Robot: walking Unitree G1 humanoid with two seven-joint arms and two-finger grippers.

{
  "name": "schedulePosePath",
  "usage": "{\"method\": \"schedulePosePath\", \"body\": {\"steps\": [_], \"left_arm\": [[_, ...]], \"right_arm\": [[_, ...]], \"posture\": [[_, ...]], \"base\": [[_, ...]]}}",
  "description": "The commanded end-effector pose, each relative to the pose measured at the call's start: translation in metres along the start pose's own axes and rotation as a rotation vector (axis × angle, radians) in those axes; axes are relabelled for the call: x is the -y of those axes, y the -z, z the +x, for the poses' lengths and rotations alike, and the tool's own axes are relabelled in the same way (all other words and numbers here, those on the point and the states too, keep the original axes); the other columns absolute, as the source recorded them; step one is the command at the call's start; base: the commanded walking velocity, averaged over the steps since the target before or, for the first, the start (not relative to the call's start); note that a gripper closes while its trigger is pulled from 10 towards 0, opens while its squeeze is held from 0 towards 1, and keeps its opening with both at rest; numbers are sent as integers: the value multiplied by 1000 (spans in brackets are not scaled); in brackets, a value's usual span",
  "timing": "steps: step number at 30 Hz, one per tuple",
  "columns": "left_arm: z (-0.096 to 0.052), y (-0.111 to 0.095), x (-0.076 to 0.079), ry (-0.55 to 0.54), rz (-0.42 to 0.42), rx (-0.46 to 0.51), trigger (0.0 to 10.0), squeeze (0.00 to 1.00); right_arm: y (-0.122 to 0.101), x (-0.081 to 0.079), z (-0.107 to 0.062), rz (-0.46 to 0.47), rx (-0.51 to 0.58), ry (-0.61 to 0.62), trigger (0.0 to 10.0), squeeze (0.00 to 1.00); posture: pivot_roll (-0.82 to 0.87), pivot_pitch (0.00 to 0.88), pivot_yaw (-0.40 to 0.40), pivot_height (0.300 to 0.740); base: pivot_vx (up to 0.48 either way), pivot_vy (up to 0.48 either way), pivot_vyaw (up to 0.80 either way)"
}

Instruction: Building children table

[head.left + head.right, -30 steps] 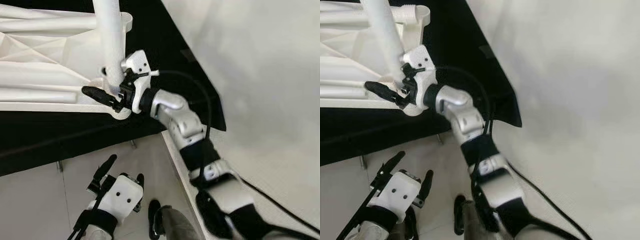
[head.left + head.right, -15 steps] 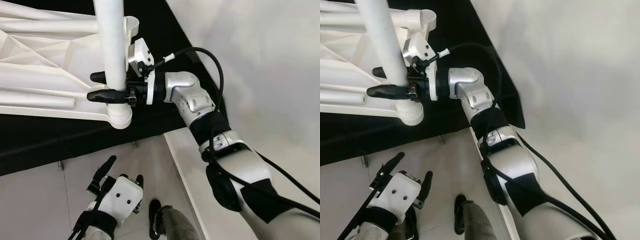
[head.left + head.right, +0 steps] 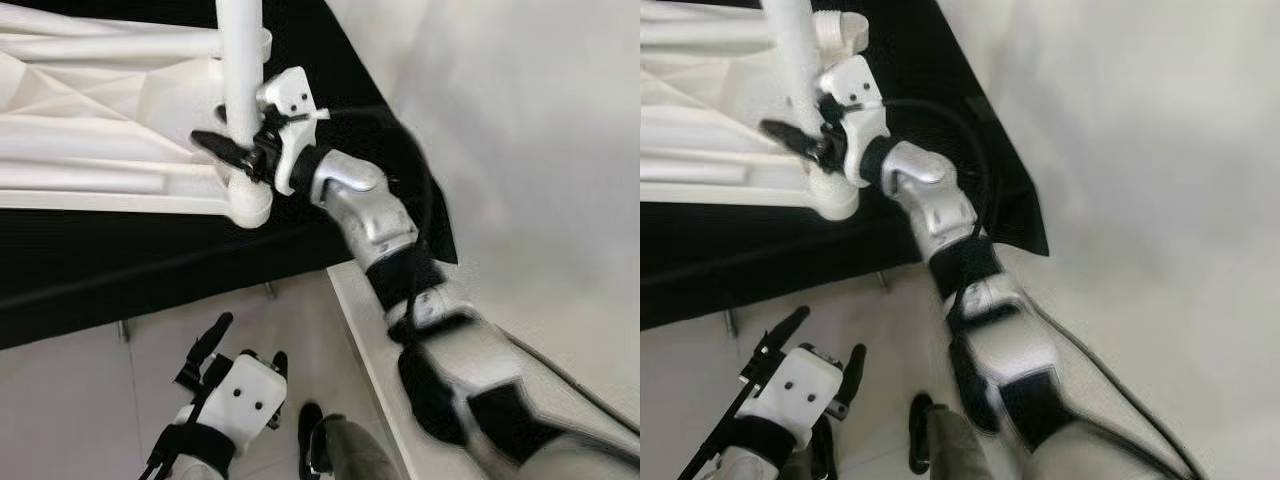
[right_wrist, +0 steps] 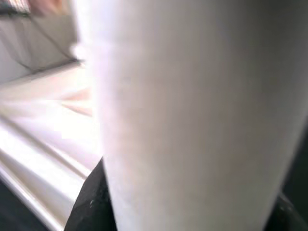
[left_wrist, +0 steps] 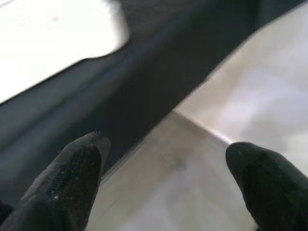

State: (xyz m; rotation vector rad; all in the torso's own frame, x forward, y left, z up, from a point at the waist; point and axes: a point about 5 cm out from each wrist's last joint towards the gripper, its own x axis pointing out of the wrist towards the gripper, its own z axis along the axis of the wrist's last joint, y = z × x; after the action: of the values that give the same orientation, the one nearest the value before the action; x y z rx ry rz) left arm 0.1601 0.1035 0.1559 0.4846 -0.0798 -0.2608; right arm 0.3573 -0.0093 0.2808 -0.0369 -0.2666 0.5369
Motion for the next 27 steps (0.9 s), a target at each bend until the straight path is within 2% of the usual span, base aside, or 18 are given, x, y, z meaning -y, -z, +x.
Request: {"method": "schedulePosePath", "body": {"steps": [1,3,7,10,11,15,16,17,19,20,22,23,24,25,26,27], "left_arm": [[-2,2,4,25,-8,-13,10000,0],[0,4,5,29,-9,-14,10000,0],[1,5,5,23,-11,-14,10000,0],[2,5,5,13,-9,-14,10000,0],[2,5,5,12,-8,-15,10000,0],[2,5,5,10,-8,-15,10000,0],[3,5,5,11,-8,-15,10000,0],[3,5,5,11,-8,-15,10000,0],[3,5,5,10,-9,-14,10000,0],[3,5,5,10,-9,-14,10000,0],[3,4,5,8,-8,-13,10000,0],[3,4,6,8,-9,-12,10000,0],[3,4,6,8,-9,-12,10000,0],[3,3,6,8,-9,-12,10000,0],[2,3,6,7,-9,-12,10000,0],[2,3,6,7,-9,-12,10000,0]], "right_arm": [[52,-26,-18,130,-209,50,0,0],[51,-36,-16,122,-195,0,0,0],[50,-40,-10,126,-191,-4,0,0],[46,-48,-9,135,-214,-3,0,0],[44,-51,-10,131,-218,-12,10000,0],[39,-56,-10,160,-214,-57,10000,0],[35,-57,-7,166,-193,-116,10000,1000],[35,-57,-7,166,-193,-116,10000,1000],[19,-55,5,159,-96,-319,10000,1000],[19,-55,5,159,-96,-319,10000,1000],[7,-51,10,144,-20,-516,10000,1000],[4,-48,10,128,3,-570,10000,1000],[4,-48,10,128,3,-570,10000,1000],[1,-46,9,104,11,-657,10000,612],[-2,-44,8,66,14,-758,10000,0],[-2,-44,8,66,14,-758,10000,0]], "posture": [[3,294,-164,740],[-8,275,-172,740],[-11,268,-176,740],[-7,266,-177,740],[-2,264,-177,740],[-6,264,-176,740],[-4,264,-176,740],[-4,264,-176,740],[0,266,-178,740],[0,266,-178,740],[6,270,-180,740],[9,274,-182,740],[9,274,-182,740],[10,274,-182,740],[16,281,-183,740],[16,281,-183,740]], "base": [[0,0,0],[0,0,0],[0,0,0],[0,0,0],[0,0,0],[0,0,0],[0,0,0],[0,0,0],[0,0,0],[0,0,0],[0,0,0],[0,0,0],[0,0,0],[0,0,0],[0,0,0],[0,0,0]]}}
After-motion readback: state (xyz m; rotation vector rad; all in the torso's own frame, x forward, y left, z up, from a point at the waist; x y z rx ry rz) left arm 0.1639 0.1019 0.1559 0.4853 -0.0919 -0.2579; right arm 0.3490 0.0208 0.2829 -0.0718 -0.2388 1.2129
